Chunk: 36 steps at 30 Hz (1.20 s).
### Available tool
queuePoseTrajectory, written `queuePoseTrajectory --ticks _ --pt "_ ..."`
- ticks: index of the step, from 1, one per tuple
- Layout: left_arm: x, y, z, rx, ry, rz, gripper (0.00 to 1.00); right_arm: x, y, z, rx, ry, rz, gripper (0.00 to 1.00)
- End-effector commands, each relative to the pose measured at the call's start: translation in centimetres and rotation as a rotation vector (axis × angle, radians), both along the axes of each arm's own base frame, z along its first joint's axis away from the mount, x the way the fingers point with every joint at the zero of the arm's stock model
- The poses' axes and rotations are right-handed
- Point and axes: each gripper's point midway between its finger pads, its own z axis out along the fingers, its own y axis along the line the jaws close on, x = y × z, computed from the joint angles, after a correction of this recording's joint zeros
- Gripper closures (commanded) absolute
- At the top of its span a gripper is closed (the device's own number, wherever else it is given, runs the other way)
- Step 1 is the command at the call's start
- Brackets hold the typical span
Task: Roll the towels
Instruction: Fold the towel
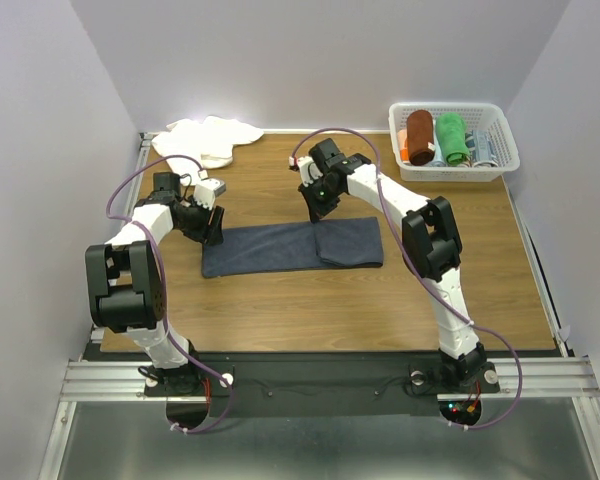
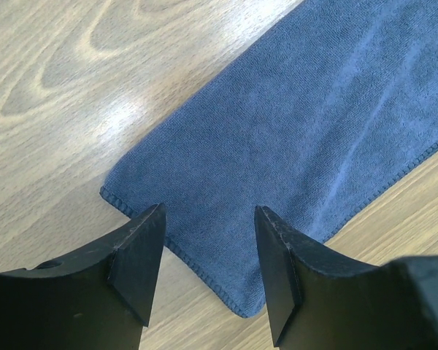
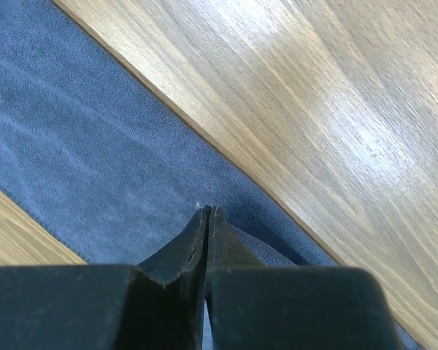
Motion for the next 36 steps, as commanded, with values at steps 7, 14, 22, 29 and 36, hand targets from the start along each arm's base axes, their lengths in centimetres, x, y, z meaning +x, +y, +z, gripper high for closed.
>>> queuePoseTrajectory --ticks 7,14,22,29,36 --pt "-1.0 -0.2 -0.6 0.005 0.027 0.006 0.37 1.4 0.9 3.0 0.043 -0.083 -0.016 0.37" --pt "-2.6 0.1 -1.0 0.095 0.078 -0.011 0.48 0.2 -5.8 8.4 0.033 -0.166 -0.015 0.28" --pt "-2.8 -0.5 -4.2 0.177 0.191 0.048 0.73 -5.6 -12.6 0.2 -0.176 0.033 0.049 0.83" --pt "2.7 -0.2 -4.0 0.207 0.142 0.104 0.81 -8.8 -13.8 -5.7 -0.202 0.143 0.052 0.95" --pt "10.6 -2.6 -5.1 0.204 0.106 0.065 0.82 -14.7 -9.7 -5.3 0.026 0.364 0.059 0.95"
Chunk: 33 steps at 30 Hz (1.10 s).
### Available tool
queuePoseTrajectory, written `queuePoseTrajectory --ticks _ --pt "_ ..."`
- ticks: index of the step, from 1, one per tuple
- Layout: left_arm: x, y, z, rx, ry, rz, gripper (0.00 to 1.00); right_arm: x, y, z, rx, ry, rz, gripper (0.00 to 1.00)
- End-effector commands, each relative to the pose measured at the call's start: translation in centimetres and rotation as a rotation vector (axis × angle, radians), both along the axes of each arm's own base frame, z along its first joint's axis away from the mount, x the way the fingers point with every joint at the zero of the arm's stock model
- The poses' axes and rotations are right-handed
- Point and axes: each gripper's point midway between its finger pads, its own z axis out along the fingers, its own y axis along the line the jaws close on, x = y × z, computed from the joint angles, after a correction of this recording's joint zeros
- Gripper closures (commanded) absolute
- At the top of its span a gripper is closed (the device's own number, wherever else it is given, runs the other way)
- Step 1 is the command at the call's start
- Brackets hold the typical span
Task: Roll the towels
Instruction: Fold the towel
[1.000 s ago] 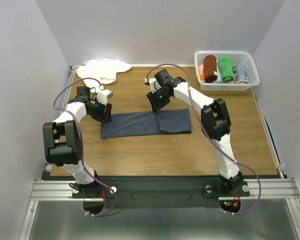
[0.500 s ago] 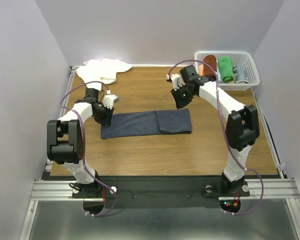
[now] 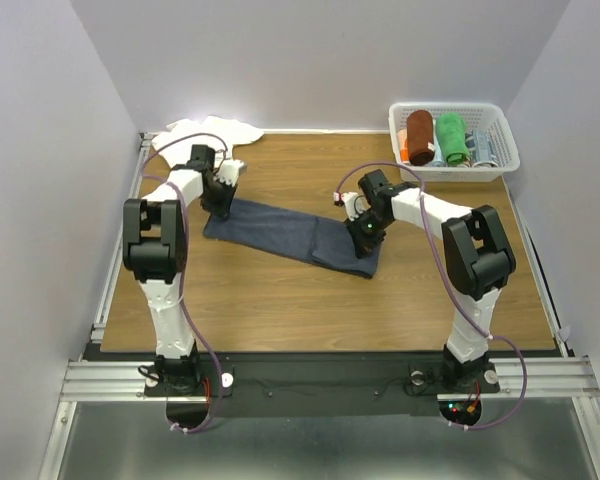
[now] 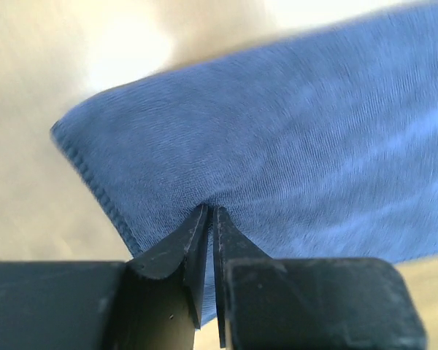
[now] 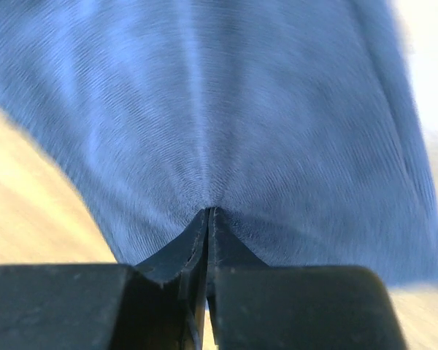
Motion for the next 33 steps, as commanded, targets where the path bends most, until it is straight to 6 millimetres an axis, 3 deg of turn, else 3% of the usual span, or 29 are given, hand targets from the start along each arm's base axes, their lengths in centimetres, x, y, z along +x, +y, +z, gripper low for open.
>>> queuePoseTrajectory --ticks 1,2,3,4,6,7,8,9,10,12,13,14,15,16,18,19,20,22,23,24,25,26,28,33 --pt "6.2 -2.5 0.4 0.012 -0.077 -0.033 0.82 -6.5 3.4 -1.0 0.149 0.252 0.020 0.94" --pt "8.1 -3.9 -1.7 -0.005 -0.056 -0.051 0.82 -7.8 5.1 -0.3 0.217 0.300 0.033 0.89" --pt "9.5 -4.9 0.4 -0.019 -0.108 -0.065 0.82 -8.5 6.1 0.1 0.254 0.323 0.040 0.85" --pt "10.4 -5.7 -1.6 -0.024 -0.087 -0.076 0.82 -9.6 7.5 0.4 0.284 0.340 0.067 0.80" --pt "12.4 -7.8 -1.2 -0.053 -0.120 -0.113 0.77 -10.6 10.2 1.7 0.381 0.353 0.077 0.65" --pt "15.3 -9.2 1.9 -0.071 -0.222 -0.129 0.73 -11.0 11.4 2.4 0.413 0.351 0.091 0.63" --pt "15.8 -11.0 0.9 -0.091 -0.225 -0.153 0.70 -11.2 13.2 3.1 0.464 0.309 0.138 0.60" --pt "16.7 -12.1 1.9 -0.116 -0.258 -0.155 0.66 -11.8 14.3 4.6 0.506 0.339 0.113 0.56" --pt "17.8 -13.5 4.0 -0.151 -0.318 -0.167 0.58 -12.0 15.2 5.4 0.527 0.325 0.132 0.56" --pt "18.8 -14.5 6.4 -0.192 -0.387 -0.146 0.44 -11.1 15.6 7.6 0.557 0.255 0.133 0.50" --pt "18.8 -14.8 9.4 -0.214 -0.439 -0.144 0.42 -10.7 15.5 8.4 0.561 0.219 0.130 0.48" --pt "18.7 -14.9 10.7 -0.226 -0.467 -0.139 0.40 -9.9 15.2 9.5 0.569 0.177 0.121 0.44" --pt "19.1 -14.9 12.5 -0.237 -0.522 -0.127 0.40 -9.2 14.7 10.1 0.565 0.137 0.097 0.34" --pt "18.1 -14.5 14.1 -0.243 -0.538 -0.111 0.39 -8.7 14.1 11.8 0.586 0.091 0.086 0.31" --pt "17.2 -13.7 14.6 -0.234 -0.541 -0.061 0.42 -7.4 12.3 11.7 0.567 0.037 0.044 0.32" --pt "16.5 -13.5 16.5 -0.246 -0.556 -0.039 0.43 -7.2 11.3 11.4 0.553 0.021 0.026 0.33" --pt "15.6 -13.4 16.5 -0.251 -0.535 -0.041 0.44 -7.4 10.6 10.6 0.522 0.025 0.024 0.36" --pt "13.4 -13.6 14.6 -0.263 -0.457 -0.056 0.52 -7.1 9.3 8.8 0.438 -0.021 0.035 0.43" --pt "12.4 -13.7 15.1 -0.275 -0.445 -0.058 0.55 -7.2 9.0 8.1 0.418 -0.014 0.038 0.46" --pt "11.4 -13.7 14.3 -0.275 -0.407 -0.060 0.63 -7.6 8.5 6.8 0.384 0.012 0.039 0.49" --pt "10.1 -13.9 12.5 -0.267 -0.356 -0.068 0.67 -7.7 8.4 6.3 0.374 0.022 0.041 0.50" --pt "9.2 -14.0 12.0 -0.265 -0.329 -0.077 0.73 -7.9 8.3 5.6 0.364 0.040 0.046 0.50" --pt "7.3 -14.1 9.5 -0.262 -0.255 -0.085 0.77 -8.1 8.3 5.0 0.362 0.055 0.056 0.51" --pt "4.8 -15.2 6.3 -0.302 -0.150 -0.105 0.86 -8.2 8.3 2.8 0.331 0.107 0.050 0.60"
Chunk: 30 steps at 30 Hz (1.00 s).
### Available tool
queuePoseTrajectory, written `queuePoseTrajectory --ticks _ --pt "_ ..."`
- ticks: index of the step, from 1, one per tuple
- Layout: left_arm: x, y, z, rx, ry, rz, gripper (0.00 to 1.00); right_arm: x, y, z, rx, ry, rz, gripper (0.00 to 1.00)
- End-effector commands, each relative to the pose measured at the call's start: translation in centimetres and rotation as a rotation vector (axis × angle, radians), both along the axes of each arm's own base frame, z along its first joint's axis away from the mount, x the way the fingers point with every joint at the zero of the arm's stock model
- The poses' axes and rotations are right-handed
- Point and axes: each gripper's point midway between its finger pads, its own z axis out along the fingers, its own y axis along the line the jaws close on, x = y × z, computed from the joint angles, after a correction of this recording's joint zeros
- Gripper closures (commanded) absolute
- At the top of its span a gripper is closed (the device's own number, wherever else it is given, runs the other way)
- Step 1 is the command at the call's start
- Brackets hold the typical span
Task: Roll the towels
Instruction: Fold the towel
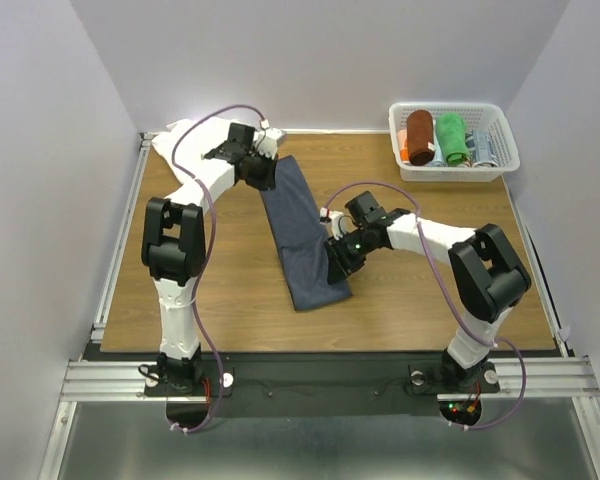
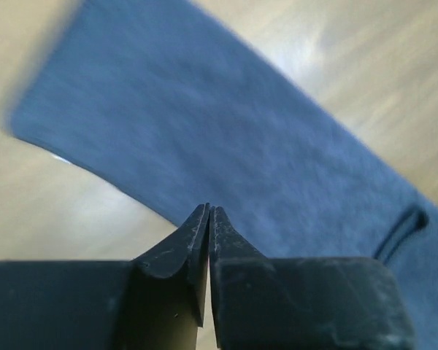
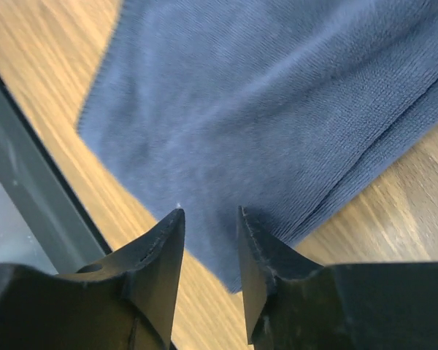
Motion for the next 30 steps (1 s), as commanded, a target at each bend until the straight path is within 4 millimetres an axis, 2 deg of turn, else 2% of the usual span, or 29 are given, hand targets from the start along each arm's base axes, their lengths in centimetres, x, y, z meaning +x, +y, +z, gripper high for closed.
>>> queuePoseTrajectory --ticks 1,6,10,16,18,21,22,24,25,26,27,28,29,30 --pt "-2.6 -1.4 -3.2 -0.036 0.121 -0.038 0.87 0.1 0.0 -1.1 -0.016 -0.003 0.027 0.61" --pt "-2.6 -2.8 -4.7 -0.039 0.143 -0.056 0.88 -1.3 0.4 -2.8 -0.008 0.111 0.028 0.63" --pt "-1.6 -3.7 -7.0 -0.028 0.180 -0.067 0.90 -2.6 1.4 -3.8 0.027 0.230 0.006 0.63" --pt "0.1 -5.8 -9.7 -0.066 0.235 -0.091 0.91 -1.8 4.7 -3.6 0.125 0.302 -0.058 0.51" --pt "0.5 -6.4 -9.7 -0.069 0.238 -0.101 0.91 -1.5 5.8 -3.1 0.156 0.316 -0.073 0.47" --pt "2.3 -6.7 -7.1 -0.080 0.169 -0.097 0.87 -1.2 6.0 -1.8 0.177 0.292 -0.074 0.48" --pt "2.7 -6.6 -4.6 -0.085 0.114 -0.103 0.80 -0.9 6.0 -0.3 0.195 0.237 -0.070 0.49" --pt "3.3 -5.8 -1.6 -0.077 0.032 -0.094 0.71 -1.3 5.4 1.2 0.211 0.197 -0.068 0.50" --pt "3.0 -5.3 1.8 -0.085 -0.028 -0.097 0.59 -1.4 5.2 2.0 0.222 0.179 -0.066 0.50" --pt "2.7 -4.9 3.3 -0.074 -0.071 -0.111 0.52 -1.4 5.0 4.0 0.253 0.131 -0.062 0.50" --pt "2.6 -4.4 5.3 -0.075 -0.120 -0.107 0.46 -1.6 4.7 4.6 0.260 0.120 -0.063 0.50" --pt "1.8 -3.4 5.4 -0.069 -0.123 -0.100 0.34 -1.4 4.6 5.5 0.271 0.086 -0.057 0.49" --pt "0.8 -2.8 9.7 -0.079 -0.209 -0.104 0.28 -1.2 4.6 6.2 0.278 0.060 -0.056 0.49" --pt "0.4 -2.1 11.4 -0.068 -0.278 -0.126 0.07 -0.5 4.6 7.3 0.283 0.009 -0.063 0.48"
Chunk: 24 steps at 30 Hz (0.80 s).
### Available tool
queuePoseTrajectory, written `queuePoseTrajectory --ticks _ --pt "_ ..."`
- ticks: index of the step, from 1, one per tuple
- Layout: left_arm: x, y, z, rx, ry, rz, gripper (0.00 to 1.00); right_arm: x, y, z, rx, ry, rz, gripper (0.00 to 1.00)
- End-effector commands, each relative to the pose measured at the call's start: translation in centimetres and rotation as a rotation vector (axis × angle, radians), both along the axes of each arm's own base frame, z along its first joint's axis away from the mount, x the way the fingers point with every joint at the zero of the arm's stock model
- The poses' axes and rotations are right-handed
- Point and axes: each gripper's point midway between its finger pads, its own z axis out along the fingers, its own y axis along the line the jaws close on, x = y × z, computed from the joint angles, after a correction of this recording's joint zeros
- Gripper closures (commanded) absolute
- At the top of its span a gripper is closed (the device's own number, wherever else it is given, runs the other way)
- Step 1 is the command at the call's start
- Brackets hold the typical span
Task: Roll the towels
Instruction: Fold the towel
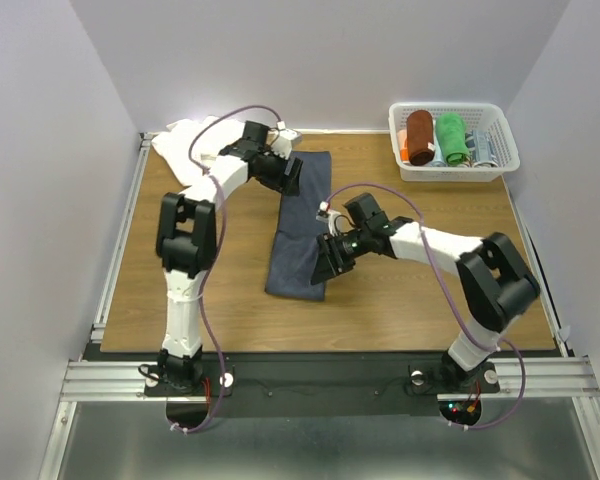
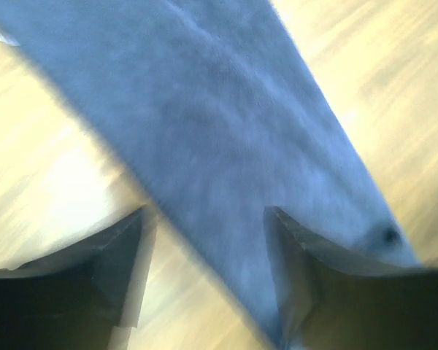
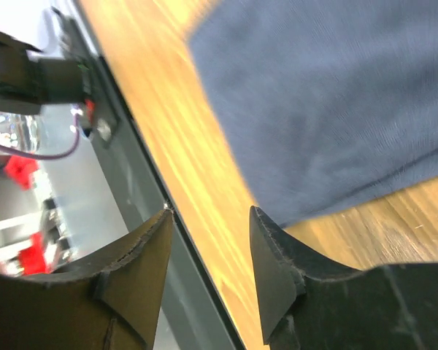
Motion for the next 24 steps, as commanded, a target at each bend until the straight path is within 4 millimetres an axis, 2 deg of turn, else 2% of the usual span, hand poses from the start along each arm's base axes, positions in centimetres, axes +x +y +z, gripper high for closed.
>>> queuePoseTrajectory --ticks 1,3,4,5,7,8,9,10,12,14,15,16,18,19,20,21,22,23,24 --pt "-1.8 3.5 17.0 -0.041 -0.431 -0.017 0.01 2.4 0.7 5.7 0.080 -0.220 -0.021 0.48" --pt "-3.6 4.5 19.0 -0.025 -0.544 -0.054 0.01 3.4 0.9 5.2 0.057 -0.241 -0.037 0.48" --pt "-5.3 5.1 17.1 -0.006 -0.521 -0.082 0.01 4.7 1.2 5.7 0.048 -0.271 -0.056 0.48" --pt "-7.3 5.5 19.3 -0.007 -0.589 -0.114 0.01 5.1 1.5 5.3 0.041 -0.271 -0.055 0.48" --pt "-10.4 5.6 18.5 0.029 -0.635 -0.256 0.01 6.0 2.1 4.1 0.024 -0.243 -0.053 0.48" --pt "-13.3 5.9 17.2 0.036 -0.629 -0.326 0.02 6.6 2.7 4.4 0.033 -0.246 -0.056 0.48" --pt "-14.6 6.1 16.5 0.054 -0.642 -0.369 0.06 6.9 2.9 4.1 0.030 -0.240 -0.054 0.48" --pt "-16.5 6.7 14.9 0.104 -0.672 -0.441 0.13 7.2 3.3 3.1 0.024 -0.215 -0.046 0.48" --pt "-19.0 7.1 12.4 0.150 -0.646 -0.526 0.19 7.3 3.6 1.8 0.018 -0.181 -0.036 0.48" --pt "-21.5 7.6 9.4 0.233 -0.659 -0.668 0.30 6.4 3.6 -0.1 0.010 -0.114 -0.013 0.49" --pt "-22.9 7.0 8.2 0.250 -0.649 -0.732 0.33 6.1 3.5 -0.6 0.009 -0.101 -0.002 0.49" --pt "-24.2 7.1 6.0 0.266 -0.619 -0.774 0.37 5.6 3.4 -1.2 0.006 -0.082 0.010 0.49" --pt "-25.8 6.3 4.8 0.322 -0.673 -0.876 0.38 4.9 2.6 -2.9 -0.029 -0.062 0.014 0.49" --pt "-27.1 6.4 2.8 0.338 -0.650 -0.912 0.39 4.7 2.4 -3.3 -0.041 -0.065 0.017 0.49" --pt "-27.6 6.0 2.5 0.350 -0.677 -0.935 0.39 4.5 2.1 -3.7 -0.054 -0.062 0.016 0.49" --pt "-27.4 5.7 2.4 0.377 -0.717 -0.936 0.39 4.2 1.8 -4.1 -0.066 -0.057 0.021 0.49" --pt "-28.2 4.8 1.9 0.372 -0.736 -0.973 0.39 3.8 1.3 -4.7 -0.083 -0.057 0.026 0.50" --pt "-28.8 4.8 0.9 0.377 -0.732 -0.988 0.39 3.6 1.1 -4.9 -0.089 -0.054 0.029 0.50" --pt "-28.2 4.3 1.2 0.390 -0.776 -0.969 0.38 3.4 1.0 -5.1 -0.093 -0.046 0.034 0.50"
